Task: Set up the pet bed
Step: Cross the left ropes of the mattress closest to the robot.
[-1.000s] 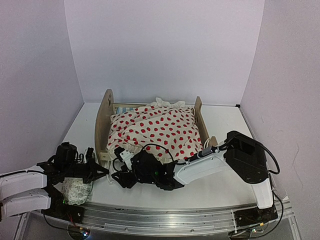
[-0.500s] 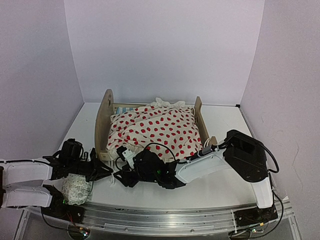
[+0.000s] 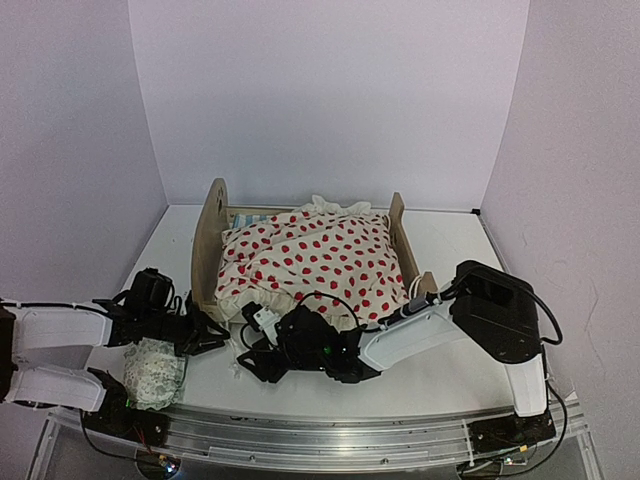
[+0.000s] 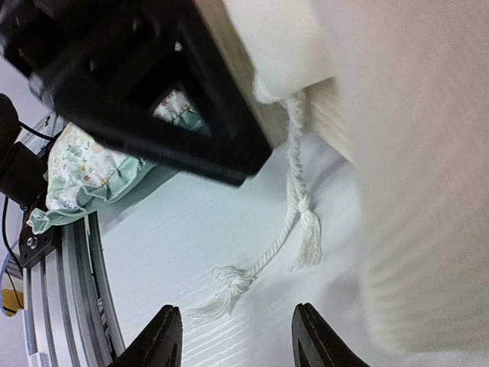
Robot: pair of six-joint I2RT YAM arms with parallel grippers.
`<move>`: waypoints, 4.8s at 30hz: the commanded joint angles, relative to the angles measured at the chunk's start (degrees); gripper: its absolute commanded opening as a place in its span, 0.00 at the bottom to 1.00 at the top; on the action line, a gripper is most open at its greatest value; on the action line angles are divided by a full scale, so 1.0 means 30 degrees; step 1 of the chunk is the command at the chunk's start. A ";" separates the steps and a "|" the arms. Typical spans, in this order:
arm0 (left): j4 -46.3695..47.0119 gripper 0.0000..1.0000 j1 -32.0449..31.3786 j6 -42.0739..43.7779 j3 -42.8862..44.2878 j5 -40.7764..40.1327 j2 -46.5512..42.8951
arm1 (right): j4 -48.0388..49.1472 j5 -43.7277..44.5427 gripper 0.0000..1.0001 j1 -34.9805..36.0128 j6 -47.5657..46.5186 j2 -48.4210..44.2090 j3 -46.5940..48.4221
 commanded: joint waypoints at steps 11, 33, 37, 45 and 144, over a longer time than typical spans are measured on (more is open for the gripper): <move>-0.5842 0.32 -0.0144 0.5938 0.3104 -0.3593 -0.4218 | -0.0643 0.0188 0.54 0.1328 -0.0921 0.1106 0.2672; -1.1191 0.33 -0.0140 0.6068 0.7029 -0.8238 -0.5532 | -0.1872 1.0322 0.48 0.2188 -0.4558 0.4487 0.7049; -1.2247 0.34 -0.0138 0.7091 0.7915 -0.8899 -0.5997 | -0.0424 1.1297 0.46 0.2134 -0.5552 0.5576 0.8973; -1.2199 0.36 -0.0139 0.7143 0.7677 -0.8920 -0.7588 | 0.0431 1.3600 0.43 0.1799 -0.5559 0.6787 1.1221; -0.8310 0.38 -0.0754 0.2018 0.3179 -0.6629 -0.1149 | -0.7107 0.3484 0.00 0.0295 0.2462 0.1448 0.4342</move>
